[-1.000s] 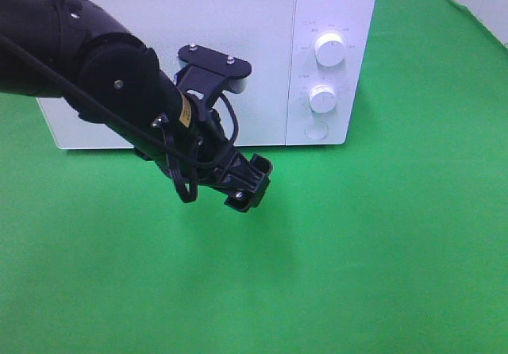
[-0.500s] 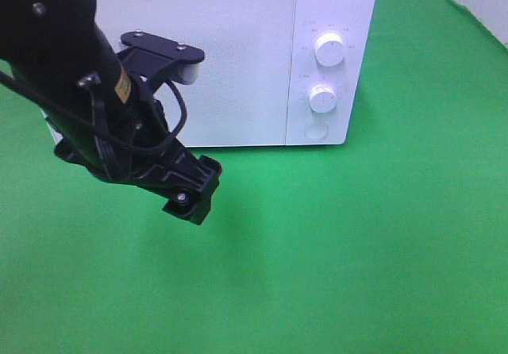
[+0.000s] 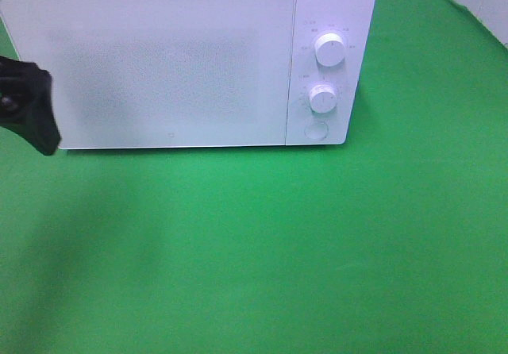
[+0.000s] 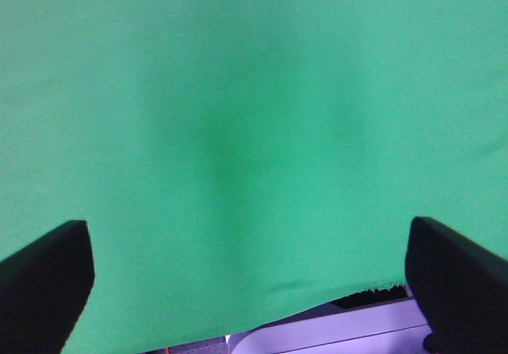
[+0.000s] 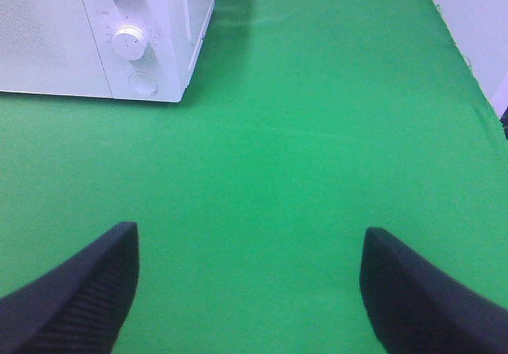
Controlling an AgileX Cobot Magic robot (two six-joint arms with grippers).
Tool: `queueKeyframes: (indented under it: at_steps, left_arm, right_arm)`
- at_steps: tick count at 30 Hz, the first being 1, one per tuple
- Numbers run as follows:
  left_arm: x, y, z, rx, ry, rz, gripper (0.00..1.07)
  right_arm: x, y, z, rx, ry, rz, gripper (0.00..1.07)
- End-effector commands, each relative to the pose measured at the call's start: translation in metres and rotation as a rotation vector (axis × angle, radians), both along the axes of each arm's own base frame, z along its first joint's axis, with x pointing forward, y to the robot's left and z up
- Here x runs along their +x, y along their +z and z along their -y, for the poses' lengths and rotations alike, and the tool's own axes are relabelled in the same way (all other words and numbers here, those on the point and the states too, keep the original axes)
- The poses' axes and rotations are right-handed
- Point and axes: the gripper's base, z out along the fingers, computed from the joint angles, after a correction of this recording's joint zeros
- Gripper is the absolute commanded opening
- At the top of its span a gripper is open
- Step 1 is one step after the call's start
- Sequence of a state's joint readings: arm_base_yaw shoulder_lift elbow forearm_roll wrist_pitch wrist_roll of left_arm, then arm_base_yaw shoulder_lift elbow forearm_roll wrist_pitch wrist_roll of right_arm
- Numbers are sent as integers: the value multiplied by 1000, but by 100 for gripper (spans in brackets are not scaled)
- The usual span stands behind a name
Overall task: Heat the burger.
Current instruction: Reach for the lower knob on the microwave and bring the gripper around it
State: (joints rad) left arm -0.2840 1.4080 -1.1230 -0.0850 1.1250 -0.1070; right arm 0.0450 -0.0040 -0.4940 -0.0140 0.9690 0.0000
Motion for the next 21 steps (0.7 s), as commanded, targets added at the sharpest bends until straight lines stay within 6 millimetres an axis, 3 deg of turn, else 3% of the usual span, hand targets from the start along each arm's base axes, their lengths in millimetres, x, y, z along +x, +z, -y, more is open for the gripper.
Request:
queueKeyframes:
  at_steps: [1,2,4,9,11,21]
  left_arm:
    - [-5,10,-19,-20,38,2,100]
    - [-9,16,-35,-14,79,3,100]
    - [-15,23,-47,-10,105,6,100]
    - [-27,30,-61,4,142,21,100]
    - [-46,34,-75,34,194,74,100]
    - [-97,14,-79,44,216,134,100]
  right_arm:
    - [-3,0,0,-2,-9,35,75]
    - [-3,0,0,-2,-9,35,75]
    - [-3,0,0,-2,-9,35,75]
    - [-3,0,0,-2,-9,35,75]
    - [-3,0,0,-2,-9,35,75]
    - [-3,0,0,-2,-9,35,75]
